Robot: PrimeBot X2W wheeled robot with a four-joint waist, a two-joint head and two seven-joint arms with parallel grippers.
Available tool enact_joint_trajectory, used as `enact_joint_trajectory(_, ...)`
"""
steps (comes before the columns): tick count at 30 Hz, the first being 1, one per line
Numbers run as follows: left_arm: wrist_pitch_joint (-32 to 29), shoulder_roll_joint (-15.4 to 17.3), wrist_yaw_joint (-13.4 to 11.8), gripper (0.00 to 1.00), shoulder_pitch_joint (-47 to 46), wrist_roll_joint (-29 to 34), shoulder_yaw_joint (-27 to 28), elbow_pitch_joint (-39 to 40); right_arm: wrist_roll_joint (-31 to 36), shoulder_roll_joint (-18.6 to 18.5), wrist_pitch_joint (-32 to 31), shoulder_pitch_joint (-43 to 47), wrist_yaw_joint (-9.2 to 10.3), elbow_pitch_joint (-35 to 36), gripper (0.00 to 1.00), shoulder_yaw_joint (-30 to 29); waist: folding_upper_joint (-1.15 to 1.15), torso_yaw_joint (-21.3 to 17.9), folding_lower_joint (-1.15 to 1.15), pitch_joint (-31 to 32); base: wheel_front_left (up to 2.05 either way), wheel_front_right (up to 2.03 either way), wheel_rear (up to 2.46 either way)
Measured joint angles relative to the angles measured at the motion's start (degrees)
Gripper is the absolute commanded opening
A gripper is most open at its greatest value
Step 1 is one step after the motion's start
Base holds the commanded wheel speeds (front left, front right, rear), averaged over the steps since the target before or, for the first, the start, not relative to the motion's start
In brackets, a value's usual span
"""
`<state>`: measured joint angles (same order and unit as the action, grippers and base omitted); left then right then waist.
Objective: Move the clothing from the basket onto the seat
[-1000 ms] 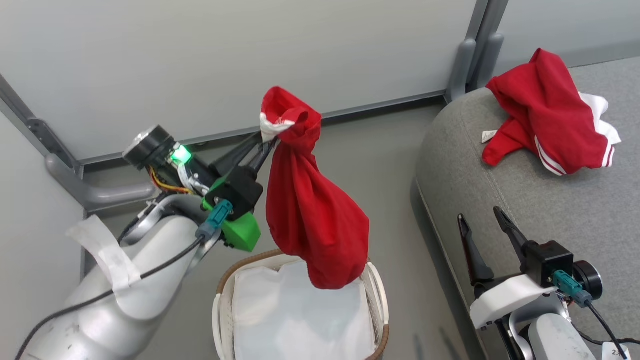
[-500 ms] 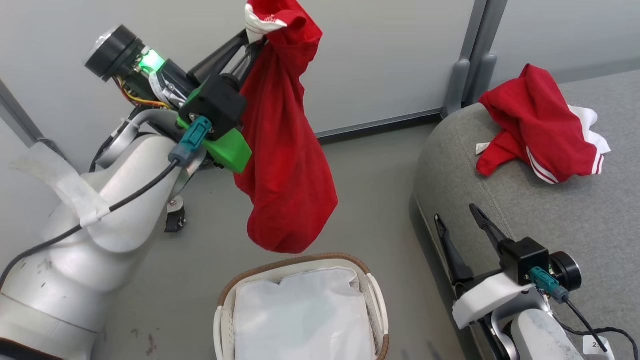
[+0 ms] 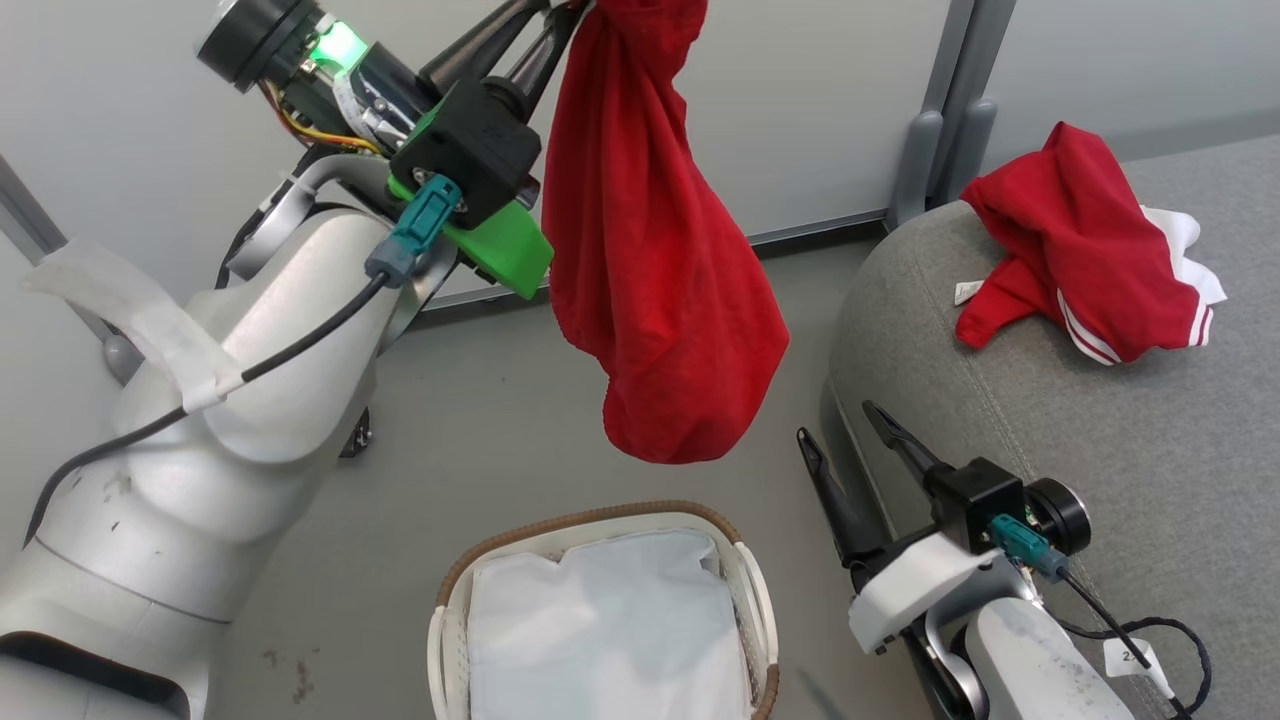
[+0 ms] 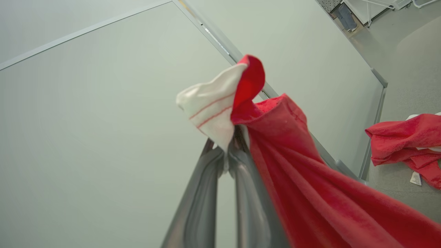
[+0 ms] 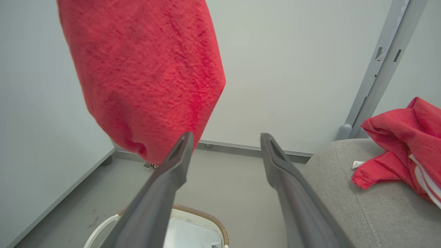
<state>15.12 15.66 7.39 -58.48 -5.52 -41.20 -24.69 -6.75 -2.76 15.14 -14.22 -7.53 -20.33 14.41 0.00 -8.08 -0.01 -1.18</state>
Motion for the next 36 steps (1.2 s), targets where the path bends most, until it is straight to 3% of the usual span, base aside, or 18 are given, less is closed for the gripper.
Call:
enact_joint_trajectory(11,0.0,-1.8,0.0,0.0,-2.4,-1.2,-1.9,2.6,-4.5,-0.3,0.0,-6.2,0.01,-4.8,1.0,7.6,0.0,1.8,0.0,-0.3,0.0,0.0,0.0)
enact_joint_trajectory(20,0.0,-2.1,0.0,0.0,-2.5,-2.1,-3.1,5.2,-15.1,-4.9,0.0,-9.6,0.0,-3.3,1.0,18.5,0.0,3.4,0.0,-0.3,0.0,0.0,0.0)
enact_joint_trajectory(30,0.0,-2.5,0.0,0.0,-2.0,-3.6,-3.5,5.5,-18.5,-7.0,0.0,-15.3,0.01,-0.7,1.0,23.4,0.0,3.9,0.0,-0.6,0.0,0.0,0.0)
enact_joint_trajectory(31,0.0,-2.5,0.0,0.0,-1.9,-3.8,-3.6,5.3,-18.5,-7.0,0.0,-15.7,0.01,-0.5,0.88,23.7,0.0,3.9,0.0,-0.7,0.0,0.0,0.0)
enact_joint_trajectory(32,0.0,-2.5,0.0,0.0,-1.9,-4.0,-3.7,5.1,-18.5,-7.0,0.0,-16.0,0.01,-0.3,0.53,23.7,0.0,3.9,0.0,-0.7,0.0,0.0,0.0)
enact_joint_trajectory(35,0.0,-2.5,0.0,0.0,-1.6,-4.3,-3.7,4.4,-17.9,-6.7,0.0,-16.5,0.01,0.3,0.1,23.4,0.0,4.0,0.0,-0.8,0.0,0.0,0.0)
enact_joint_trajectory(36,0.0,-2.5,0.0,0.0,-1.4,-4.5,-3.7,4.1,-17.7,-6.6,0.0,-16.6,0.01,0.6,0.0,23.2,0.0,4.0,0.0,-0.9,0.0,0.0,0.0)
